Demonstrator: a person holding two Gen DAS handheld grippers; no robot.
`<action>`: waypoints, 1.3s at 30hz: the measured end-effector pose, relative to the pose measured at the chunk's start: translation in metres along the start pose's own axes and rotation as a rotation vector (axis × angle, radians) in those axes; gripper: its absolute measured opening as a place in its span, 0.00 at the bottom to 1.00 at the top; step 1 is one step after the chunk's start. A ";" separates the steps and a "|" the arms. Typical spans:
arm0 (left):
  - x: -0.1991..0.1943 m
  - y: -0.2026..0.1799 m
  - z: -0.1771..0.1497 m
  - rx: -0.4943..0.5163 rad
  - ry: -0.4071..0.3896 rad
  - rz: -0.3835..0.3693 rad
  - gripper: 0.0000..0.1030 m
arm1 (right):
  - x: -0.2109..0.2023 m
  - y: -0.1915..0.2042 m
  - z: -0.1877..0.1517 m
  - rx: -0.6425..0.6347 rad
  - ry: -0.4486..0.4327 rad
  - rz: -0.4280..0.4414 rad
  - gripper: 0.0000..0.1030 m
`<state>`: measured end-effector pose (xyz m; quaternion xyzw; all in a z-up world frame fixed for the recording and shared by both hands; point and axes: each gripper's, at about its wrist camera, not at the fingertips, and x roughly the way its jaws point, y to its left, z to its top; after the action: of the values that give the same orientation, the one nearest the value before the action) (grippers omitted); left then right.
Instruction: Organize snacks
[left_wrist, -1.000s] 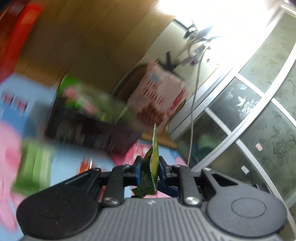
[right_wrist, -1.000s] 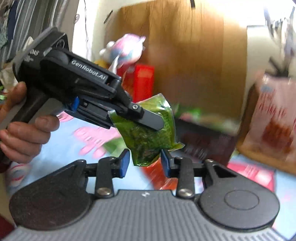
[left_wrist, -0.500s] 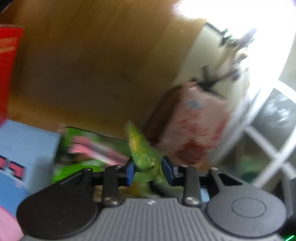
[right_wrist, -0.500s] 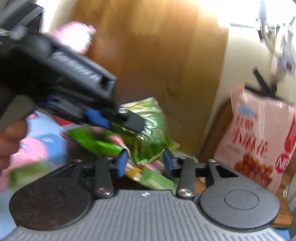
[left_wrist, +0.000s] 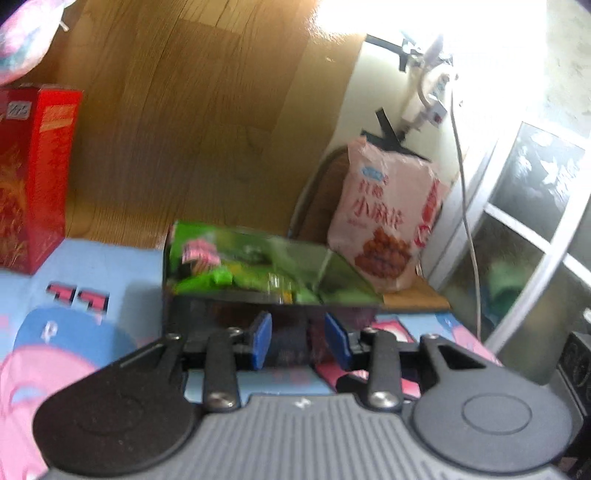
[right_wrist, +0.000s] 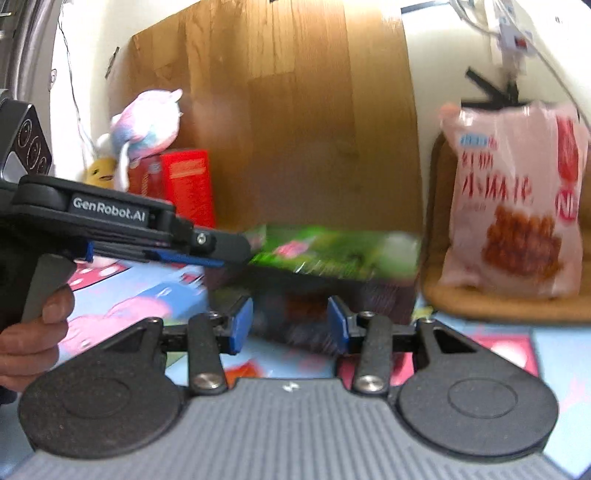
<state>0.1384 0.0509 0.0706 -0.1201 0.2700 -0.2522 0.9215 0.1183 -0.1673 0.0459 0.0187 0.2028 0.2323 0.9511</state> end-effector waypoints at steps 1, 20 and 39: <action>-0.005 0.000 -0.007 0.000 0.009 0.000 0.32 | -0.002 0.006 -0.005 0.004 0.018 0.005 0.46; -0.056 0.052 -0.086 -0.178 0.044 0.106 0.32 | 0.016 0.035 -0.034 -0.062 0.204 -0.039 0.55; -0.062 0.055 -0.090 -0.206 -0.001 0.088 0.33 | 0.043 0.004 -0.007 0.151 0.208 0.048 0.53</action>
<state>0.0652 0.1224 0.0042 -0.2022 0.2988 -0.1823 0.9147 0.1483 -0.1447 0.0237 0.0710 0.3168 0.2398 0.9149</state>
